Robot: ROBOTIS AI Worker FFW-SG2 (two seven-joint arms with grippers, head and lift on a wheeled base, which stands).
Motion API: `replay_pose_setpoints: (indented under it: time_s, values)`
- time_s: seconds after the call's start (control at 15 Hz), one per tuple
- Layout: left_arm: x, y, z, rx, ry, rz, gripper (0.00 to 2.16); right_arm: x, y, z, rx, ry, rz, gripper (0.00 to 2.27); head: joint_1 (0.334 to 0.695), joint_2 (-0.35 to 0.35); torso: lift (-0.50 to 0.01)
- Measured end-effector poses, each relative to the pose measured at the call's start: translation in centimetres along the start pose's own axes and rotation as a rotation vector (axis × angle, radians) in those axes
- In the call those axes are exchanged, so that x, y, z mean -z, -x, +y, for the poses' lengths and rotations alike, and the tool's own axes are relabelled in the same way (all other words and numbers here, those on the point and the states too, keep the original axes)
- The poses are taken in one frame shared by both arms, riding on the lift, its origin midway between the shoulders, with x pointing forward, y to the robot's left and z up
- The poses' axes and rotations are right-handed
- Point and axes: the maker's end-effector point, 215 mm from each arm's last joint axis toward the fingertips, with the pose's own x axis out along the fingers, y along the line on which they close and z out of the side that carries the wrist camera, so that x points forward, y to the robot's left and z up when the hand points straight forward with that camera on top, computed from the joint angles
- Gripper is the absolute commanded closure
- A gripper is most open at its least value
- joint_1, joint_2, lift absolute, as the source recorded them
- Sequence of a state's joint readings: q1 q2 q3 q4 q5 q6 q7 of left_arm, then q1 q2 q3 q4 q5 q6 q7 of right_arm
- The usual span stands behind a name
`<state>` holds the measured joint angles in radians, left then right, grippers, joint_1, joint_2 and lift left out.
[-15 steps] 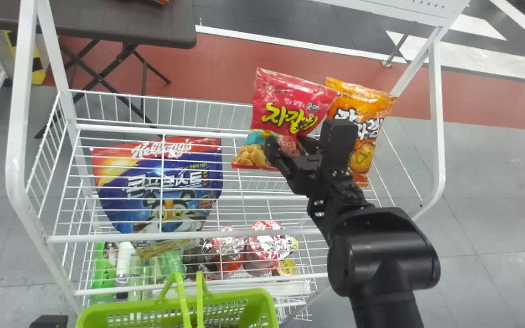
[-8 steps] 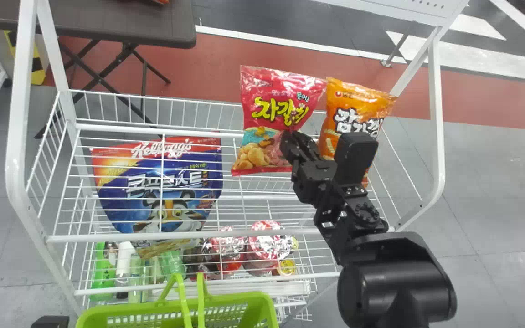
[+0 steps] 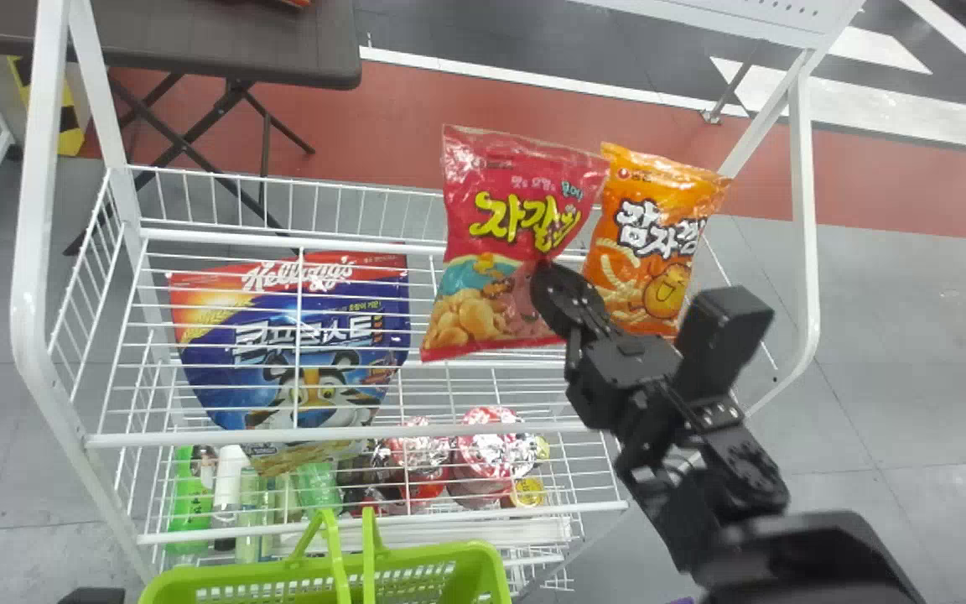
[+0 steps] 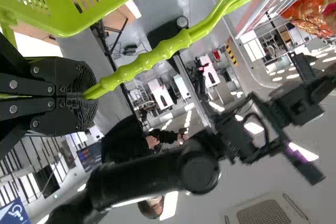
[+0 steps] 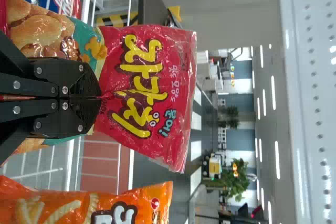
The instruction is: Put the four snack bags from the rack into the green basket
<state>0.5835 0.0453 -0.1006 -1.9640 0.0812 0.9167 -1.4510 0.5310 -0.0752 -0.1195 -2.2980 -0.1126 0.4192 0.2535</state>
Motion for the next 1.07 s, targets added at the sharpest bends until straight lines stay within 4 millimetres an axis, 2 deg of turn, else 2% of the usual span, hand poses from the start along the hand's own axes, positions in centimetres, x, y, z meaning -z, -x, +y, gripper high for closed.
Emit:
replay_pose_setpoints:
  time_s: [0.33,0.6,0.73,0.87,1.07]
  values:
    - [0.0,0.5,-0.2,-0.019,-0.018,-0.018,2.11,5.5,8.1,2.3,-0.078,-0.073,0.292,2.10,0.695,-0.350,-0.006]
    - [-0.3,0.8,-0.5,-0.034,-0.045,-0.042,2.11,12.5,14.2,3.2,-0.128,-0.211,0.594,2.10,0.695,-0.350,-0.006]
    - [-0.5,0.8,-0.5,-0.036,-0.048,-0.044,2.11,15.5,17.3,4.6,-0.162,-0.286,0.724,2.10,0.695,-0.350,-0.006]
    - [-0.6,0.7,-0.4,-0.038,-0.051,-0.046,2.11,17.5,19.1,6.5,-0.203,-0.351,0.808,2.10,0.695,-0.350,-0.006]
    - [-0.7,0.5,-0.4,-0.038,-0.053,-0.044,2.11,18.7,20.0,10.0,-0.278,-0.387,0.856,2.11,0.695,-0.350,-0.006]
